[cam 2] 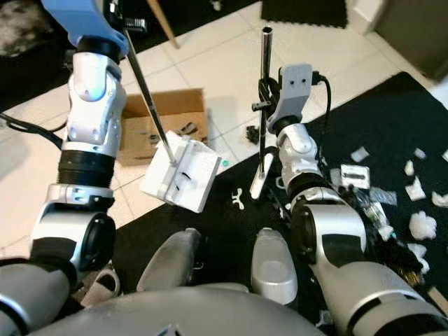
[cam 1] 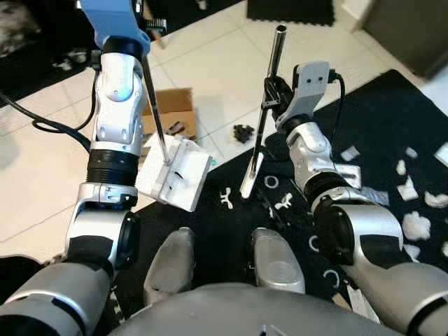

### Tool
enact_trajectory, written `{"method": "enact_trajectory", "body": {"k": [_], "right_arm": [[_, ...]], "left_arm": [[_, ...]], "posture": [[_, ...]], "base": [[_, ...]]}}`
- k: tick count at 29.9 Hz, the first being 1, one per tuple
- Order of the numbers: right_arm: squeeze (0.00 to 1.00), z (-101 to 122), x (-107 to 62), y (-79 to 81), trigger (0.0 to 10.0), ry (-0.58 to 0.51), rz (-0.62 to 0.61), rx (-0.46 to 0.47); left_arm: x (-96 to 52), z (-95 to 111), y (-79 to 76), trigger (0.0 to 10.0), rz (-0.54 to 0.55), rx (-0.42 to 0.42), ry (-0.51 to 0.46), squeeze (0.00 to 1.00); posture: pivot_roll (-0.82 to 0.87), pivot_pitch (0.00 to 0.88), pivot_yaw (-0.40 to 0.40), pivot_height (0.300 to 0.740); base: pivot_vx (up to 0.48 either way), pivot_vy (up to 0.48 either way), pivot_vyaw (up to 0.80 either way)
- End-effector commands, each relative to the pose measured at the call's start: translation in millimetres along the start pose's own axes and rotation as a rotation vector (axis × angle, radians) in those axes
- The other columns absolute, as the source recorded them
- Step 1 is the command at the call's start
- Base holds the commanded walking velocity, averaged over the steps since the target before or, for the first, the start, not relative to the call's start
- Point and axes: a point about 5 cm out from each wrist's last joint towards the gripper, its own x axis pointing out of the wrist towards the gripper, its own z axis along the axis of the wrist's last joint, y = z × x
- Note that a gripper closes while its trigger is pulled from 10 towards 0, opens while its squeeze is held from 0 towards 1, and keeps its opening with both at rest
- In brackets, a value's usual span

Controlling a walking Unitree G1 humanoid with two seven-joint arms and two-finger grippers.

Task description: Sweep floor

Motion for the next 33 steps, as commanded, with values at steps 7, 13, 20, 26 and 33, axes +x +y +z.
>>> {"method": "enact_trajectory", "body": {"k": [7, 13, 20, 26, 33], "right_arm": [[0.00, 3.3, 2.2, 1.9, 10.0, -0.015, 0.003, -0.003], [0.00, 2.8, 1.8, 1.6, 10.0, -0.014, 0.002, -0.002], [0.00, 2.6, 1.7, 1.3, 10.0, -0.012, 0.002, -0.002], [0.00, 2.5, 1.6, 1.1, 10.0, -0.012, 0.001, -0.003], [0.00, 2.3, 1.3, 0.9, 10.0, -0.010, 0.001, -0.004]], "left_arm": [[1.9, 4.1, 1.3, 10.0, -0.001, 0.019, -0.024, 0.00], [1.9, 4.0, 0.7, 10.0, -0.004, 0.018, -0.025, 0.00], [1.8, 4.0, 0.1, 10.0, -0.004, 0.018, -0.025, 0.00], [1.7, 4.1, -0.5, 10.0, -0.006, 0.017, -0.025, 0.00], [1.3, 3.7, -0.9, 10.0, -0.007, 0.016, -0.024, 0.00]], "posture": [[0.02, 0.000, 0.043, 0.740], [0.02, 0.000, 0.044, 0.740], [0.02, 0.000, 0.043, 0.740], [0.02, 0.000, 0.042, 0.740], [0.02, 0.000, 0.042, 0.740]], "base": [[0.000, 0.000, 0.80], [0.000, 0.000, 0.80], [0.000, 0.000, 0.80], [0.000, 0.000, 0.80], [0.000, 0.000, 0.80]]}}
